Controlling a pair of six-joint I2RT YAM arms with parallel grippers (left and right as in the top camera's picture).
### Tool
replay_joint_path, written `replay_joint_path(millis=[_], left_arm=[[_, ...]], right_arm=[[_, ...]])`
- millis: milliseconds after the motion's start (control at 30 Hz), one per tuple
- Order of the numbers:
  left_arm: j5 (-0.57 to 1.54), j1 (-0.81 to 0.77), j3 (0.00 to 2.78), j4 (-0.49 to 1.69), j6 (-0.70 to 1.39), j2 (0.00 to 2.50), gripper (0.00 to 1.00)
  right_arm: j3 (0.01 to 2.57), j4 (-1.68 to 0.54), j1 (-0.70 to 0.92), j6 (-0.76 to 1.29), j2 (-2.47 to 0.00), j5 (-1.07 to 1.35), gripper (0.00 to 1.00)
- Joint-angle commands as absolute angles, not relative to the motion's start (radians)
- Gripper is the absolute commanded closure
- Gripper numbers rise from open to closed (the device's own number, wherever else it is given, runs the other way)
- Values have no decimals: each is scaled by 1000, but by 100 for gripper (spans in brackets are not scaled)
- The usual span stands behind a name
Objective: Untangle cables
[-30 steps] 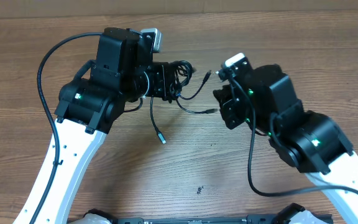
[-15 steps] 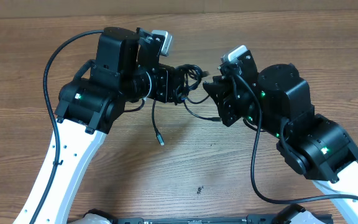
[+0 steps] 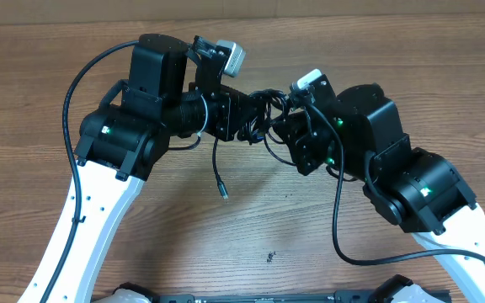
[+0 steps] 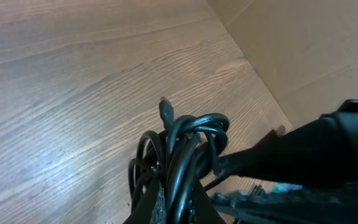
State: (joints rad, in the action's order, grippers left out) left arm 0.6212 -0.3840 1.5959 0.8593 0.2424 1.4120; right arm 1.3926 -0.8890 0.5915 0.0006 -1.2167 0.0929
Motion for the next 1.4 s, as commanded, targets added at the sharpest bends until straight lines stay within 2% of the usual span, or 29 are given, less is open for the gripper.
replay_joint_path(millis=[0,133,567,700,967,1367], left_arm=[[725,-380,1618,847,149,1386,96],[816,-380,1618,849,14,1386,96],[820,-380,1618,859,-106,1386,96],[793,-380,1618,871,-210,1386,96],[647,-380,1618,887,-126,1386,96],[625,-380,1618,886,-97,1386,96]], right_arm=[[1394,-913,594,3,-1225,11,80],[1394,-929,594,3,-1225,8,85],[1394,-937,594,3,-1225,9,86],[1394,-954,594,-1,-1225,8,86],[1394,-949,594,0,-1224,1,85],[1394,-949,594,9,-1224,3,85]])
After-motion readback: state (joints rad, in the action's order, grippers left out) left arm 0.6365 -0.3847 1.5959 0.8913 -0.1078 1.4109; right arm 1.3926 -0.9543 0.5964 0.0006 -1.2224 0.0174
